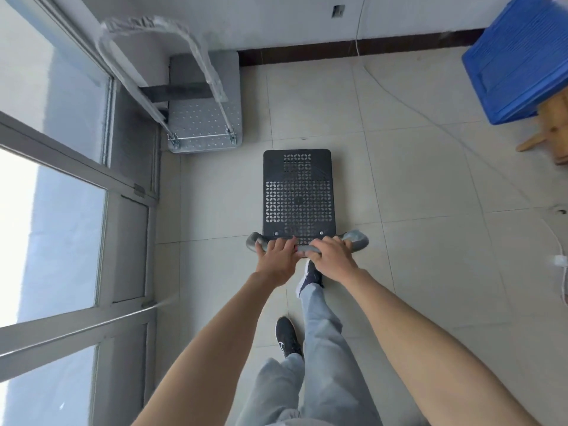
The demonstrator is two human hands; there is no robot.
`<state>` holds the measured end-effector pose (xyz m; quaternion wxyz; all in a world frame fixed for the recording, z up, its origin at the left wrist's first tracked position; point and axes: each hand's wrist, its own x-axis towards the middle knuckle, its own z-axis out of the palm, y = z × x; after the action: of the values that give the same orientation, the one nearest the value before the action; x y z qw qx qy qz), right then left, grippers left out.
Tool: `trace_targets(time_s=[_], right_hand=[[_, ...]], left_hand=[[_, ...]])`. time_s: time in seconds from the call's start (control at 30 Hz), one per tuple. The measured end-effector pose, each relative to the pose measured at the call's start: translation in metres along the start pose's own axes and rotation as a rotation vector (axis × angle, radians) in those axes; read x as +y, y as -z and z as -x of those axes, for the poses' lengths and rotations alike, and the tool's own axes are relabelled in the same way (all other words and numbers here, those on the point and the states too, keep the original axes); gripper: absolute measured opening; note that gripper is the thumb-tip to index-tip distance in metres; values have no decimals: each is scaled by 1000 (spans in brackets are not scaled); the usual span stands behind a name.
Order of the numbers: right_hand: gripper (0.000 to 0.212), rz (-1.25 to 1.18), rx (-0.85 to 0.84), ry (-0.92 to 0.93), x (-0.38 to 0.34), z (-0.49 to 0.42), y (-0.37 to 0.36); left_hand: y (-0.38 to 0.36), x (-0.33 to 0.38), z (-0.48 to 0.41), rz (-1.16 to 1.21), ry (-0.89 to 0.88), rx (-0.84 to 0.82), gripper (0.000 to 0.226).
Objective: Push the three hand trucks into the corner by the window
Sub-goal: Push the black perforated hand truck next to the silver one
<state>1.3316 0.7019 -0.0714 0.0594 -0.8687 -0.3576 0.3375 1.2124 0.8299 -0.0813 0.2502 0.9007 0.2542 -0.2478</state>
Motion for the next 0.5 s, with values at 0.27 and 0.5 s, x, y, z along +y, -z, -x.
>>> trace_targets(time_s=[0.27,0.5], right_hand=[[47,6,-7,37,-15,-148,96],[34,36,-17,71,-35,-264,176]], left_hand=[[116,-14,-132,-39,52,-34,48],[204,-34,-238,21,58,-60,51]])
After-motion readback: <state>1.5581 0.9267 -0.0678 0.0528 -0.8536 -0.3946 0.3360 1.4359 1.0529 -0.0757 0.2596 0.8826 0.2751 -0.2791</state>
